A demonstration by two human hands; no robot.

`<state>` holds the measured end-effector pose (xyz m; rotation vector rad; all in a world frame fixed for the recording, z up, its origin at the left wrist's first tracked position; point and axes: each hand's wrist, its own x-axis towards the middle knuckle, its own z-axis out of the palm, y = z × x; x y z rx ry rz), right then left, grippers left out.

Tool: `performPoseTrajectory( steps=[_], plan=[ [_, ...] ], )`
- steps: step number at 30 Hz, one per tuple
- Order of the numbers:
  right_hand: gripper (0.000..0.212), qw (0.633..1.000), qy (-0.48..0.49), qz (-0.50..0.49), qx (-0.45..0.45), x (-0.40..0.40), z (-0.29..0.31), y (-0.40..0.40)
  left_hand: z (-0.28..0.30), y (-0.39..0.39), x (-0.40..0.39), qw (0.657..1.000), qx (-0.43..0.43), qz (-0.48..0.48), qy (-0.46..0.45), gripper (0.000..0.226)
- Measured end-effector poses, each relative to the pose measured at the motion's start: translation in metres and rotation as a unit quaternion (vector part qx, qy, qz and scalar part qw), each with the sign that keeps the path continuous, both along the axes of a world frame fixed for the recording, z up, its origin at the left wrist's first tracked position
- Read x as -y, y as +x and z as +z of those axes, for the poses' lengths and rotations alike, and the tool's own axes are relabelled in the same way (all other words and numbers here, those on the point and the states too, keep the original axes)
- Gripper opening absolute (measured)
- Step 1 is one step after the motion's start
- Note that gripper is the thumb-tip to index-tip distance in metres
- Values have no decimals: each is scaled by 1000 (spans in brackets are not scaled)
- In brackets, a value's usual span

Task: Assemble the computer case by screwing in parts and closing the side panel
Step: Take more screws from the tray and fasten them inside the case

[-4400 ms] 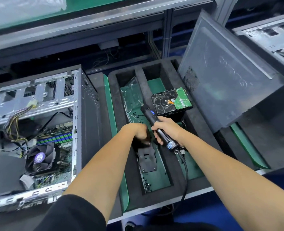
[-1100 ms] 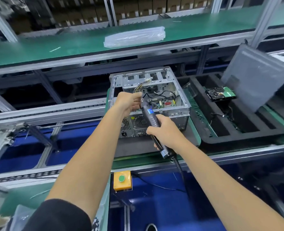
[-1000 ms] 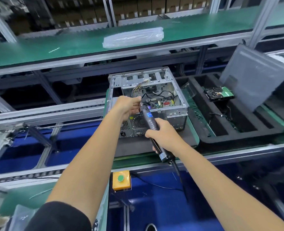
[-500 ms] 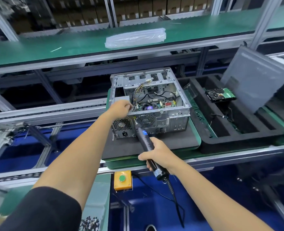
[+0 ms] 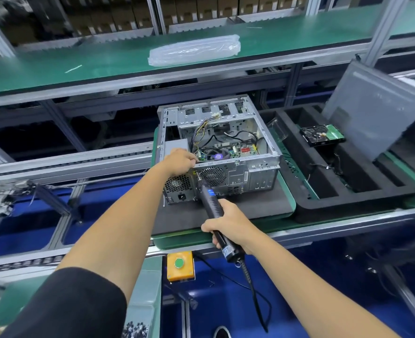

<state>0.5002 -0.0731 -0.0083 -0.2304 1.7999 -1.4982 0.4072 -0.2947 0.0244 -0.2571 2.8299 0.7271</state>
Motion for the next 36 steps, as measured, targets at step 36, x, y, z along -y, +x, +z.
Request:
performPoseTrajectory(
  steps=[36],
  plan=[
    [38,997,-21,16,-73,-26,85,-37,45,-46,-33,957,-144,89,234,29]
  ],
)
